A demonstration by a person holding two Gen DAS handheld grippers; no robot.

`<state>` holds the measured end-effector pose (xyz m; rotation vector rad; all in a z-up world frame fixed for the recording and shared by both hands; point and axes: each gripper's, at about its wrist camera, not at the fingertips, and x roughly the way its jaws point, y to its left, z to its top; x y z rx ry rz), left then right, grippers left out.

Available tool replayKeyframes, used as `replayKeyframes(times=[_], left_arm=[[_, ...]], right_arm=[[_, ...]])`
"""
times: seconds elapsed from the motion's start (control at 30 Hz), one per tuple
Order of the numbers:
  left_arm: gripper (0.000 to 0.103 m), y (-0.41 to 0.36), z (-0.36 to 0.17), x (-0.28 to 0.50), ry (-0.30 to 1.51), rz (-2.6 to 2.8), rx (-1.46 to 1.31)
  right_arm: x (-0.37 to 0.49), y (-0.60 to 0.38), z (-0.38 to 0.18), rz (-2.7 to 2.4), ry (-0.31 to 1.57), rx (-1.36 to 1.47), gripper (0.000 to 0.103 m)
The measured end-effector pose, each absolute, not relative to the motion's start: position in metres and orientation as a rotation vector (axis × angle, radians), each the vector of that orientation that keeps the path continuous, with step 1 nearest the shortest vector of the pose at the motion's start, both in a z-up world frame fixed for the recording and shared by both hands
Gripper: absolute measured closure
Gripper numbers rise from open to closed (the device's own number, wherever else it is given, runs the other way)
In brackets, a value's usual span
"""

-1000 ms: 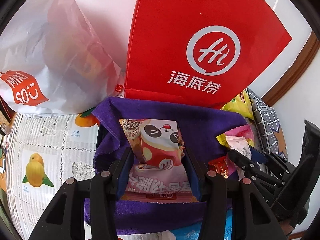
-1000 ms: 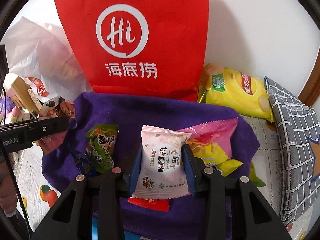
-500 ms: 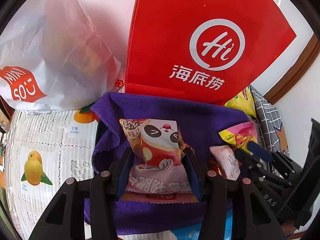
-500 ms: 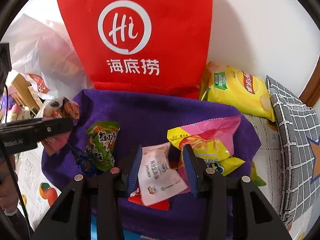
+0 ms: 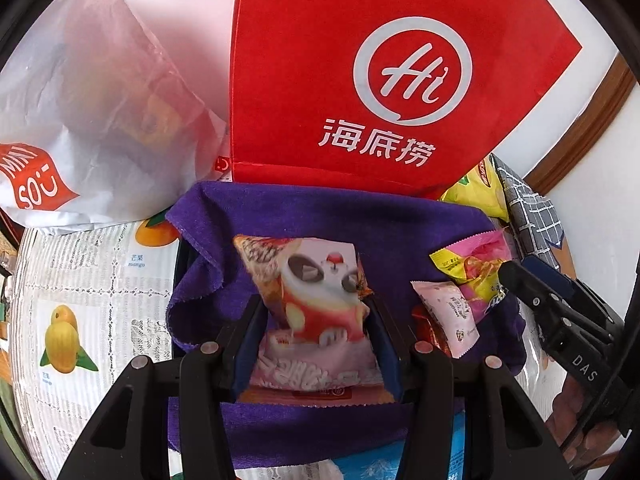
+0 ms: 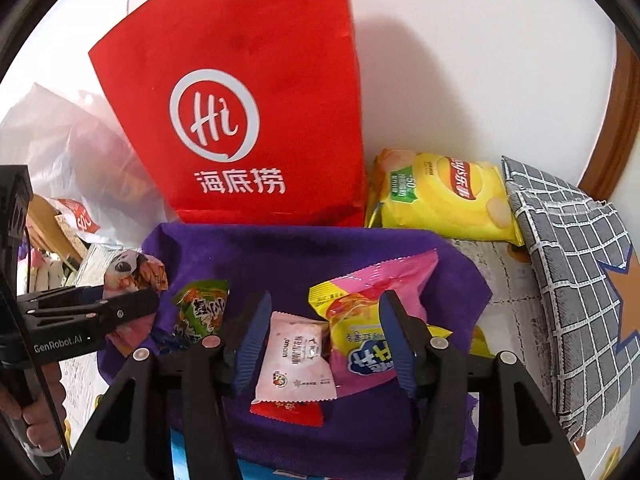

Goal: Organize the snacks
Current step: 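Open both tools and lift them away from the purple towel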

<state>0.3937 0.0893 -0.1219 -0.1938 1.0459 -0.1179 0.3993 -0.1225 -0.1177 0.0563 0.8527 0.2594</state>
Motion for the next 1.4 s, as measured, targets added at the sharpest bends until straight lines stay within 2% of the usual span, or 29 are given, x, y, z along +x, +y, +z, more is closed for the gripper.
replayKeyframes(times=[0.13,0.27,0.43,0.57,0.93,1.0,1.4], left_arm=[[0.053,0.090,-0.122,0.393,1.049,-0.116,-0.191],[0.042,0.089,-0.118,0.393,1.035,-0.103,-0.183],[0.035,0.085,-0.108,0.389,1.007,-0.124,-0.174],[0.035,0.081,-0.103,0.386,1.002,-0.129,-0.168],[0.035,0.077,-0.076,0.368,0.947,-0.151,-0.184],[0.035,0.075,-0.070,0.363,0.930,-0.160,-0.182],[0.035,0.058,-0.036,0.316,0.854,-0.197,-0.118]], right_arm=[[0.399,-0.126,-0.117,0.250,0.847,0.068,0.045],[0.399,-0.127,-0.117,0.249,0.848,0.075,0.045],[0.397,-0.126,-0.116,0.251,0.848,0.079,0.042],[0.394,-0.125,-0.113,0.240,0.847,0.087,0.033],[0.377,-0.128,-0.097,0.197,0.863,0.108,0.023],[0.368,-0.129,-0.090,0.181,0.848,0.085,0.017],[0.304,-0.145,-0.058,0.081,0.777,0.050,0.011]])
